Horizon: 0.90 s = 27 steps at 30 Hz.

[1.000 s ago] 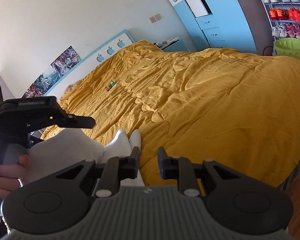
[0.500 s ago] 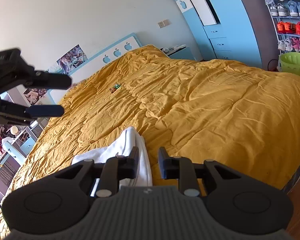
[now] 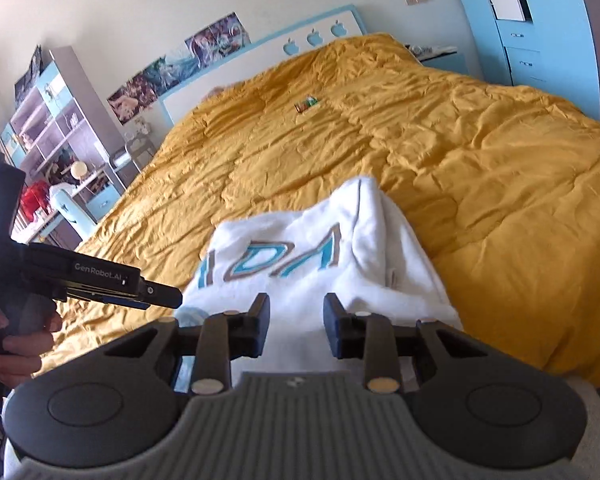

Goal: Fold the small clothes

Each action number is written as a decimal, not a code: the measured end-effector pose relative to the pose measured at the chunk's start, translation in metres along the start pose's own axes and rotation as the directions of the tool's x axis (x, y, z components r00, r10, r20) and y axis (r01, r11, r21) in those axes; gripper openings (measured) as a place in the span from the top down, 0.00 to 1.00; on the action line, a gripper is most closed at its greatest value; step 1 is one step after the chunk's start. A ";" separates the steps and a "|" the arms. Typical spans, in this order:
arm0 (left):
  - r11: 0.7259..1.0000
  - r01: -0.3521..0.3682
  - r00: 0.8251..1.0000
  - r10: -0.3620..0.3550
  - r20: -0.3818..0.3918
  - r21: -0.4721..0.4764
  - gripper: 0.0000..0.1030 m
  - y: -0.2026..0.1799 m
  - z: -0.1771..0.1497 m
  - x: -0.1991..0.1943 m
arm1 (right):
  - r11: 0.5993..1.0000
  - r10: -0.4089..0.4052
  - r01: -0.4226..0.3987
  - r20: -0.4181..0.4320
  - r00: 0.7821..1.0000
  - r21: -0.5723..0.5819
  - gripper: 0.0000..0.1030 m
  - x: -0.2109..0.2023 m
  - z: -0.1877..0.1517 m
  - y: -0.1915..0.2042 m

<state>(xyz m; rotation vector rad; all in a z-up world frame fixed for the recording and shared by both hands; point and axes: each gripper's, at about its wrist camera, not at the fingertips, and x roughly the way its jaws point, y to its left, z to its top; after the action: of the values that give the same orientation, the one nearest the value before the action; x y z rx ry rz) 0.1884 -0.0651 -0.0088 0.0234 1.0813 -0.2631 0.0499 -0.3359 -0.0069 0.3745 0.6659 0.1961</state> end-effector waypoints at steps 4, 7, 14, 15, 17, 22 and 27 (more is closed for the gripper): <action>1.000 0.022 1.000 -0.022 -0.013 0.006 0.35 -0.001 -0.018 0.010 | 0.997 -0.077 0.079 -0.069 0.995 0.019 0.80 0.005 -0.015 -0.003; 1.000 0.027 1.000 -0.027 -0.007 0.008 0.34 -0.002 -0.023 0.012 | 0.993 -0.110 0.115 -0.100 0.989 0.040 0.87 0.004 -0.019 -0.011; 0.999 0.042 0.999 -0.042 -0.016 0.008 0.28 0.004 -0.023 0.009 | 0.976 -0.143 0.161 -0.131 0.981 0.147 1.00 0.000 -0.009 -0.037; 0.999 0.042 0.999 -0.042 -0.015 0.012 0.28 0.004 -0.022 0.008 | 0.974 -0.137 0.157 -0.130 0.982 0.162 1.00 -0.001 -0.006 -0.039; 0.999 0.043 0.999 -0.042 -0.009 0.018 0.28 0.006 -0.023 0.004 | 0.973 -0.150 0.167 -0.113 0.982 0.157 1.00 -0.004 0.000 -0.039; 0.958 0.262 0.957 -0.243 0.159 -0.112 0.17 0.042 -0.025 -0.012 | 0.962 -0.258 0.259 -0.020 0.966 0.093 0.25 -0.010 0.029 -0.046; 0.904 0.344 0.939 -0.330 0.097 -0.253 0.15 0.076 -0.017 0.014 | 0.976 0.047 -0.017 -0.136 0.990 0.217 0.21 0.015 0.064 -0.097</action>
<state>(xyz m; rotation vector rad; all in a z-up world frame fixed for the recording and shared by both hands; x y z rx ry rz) 0.1963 0.0080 -0.0371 -0.4148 1.0576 -0.4254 0.1077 -0.4373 -0.0080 0.5836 0.8233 0.1825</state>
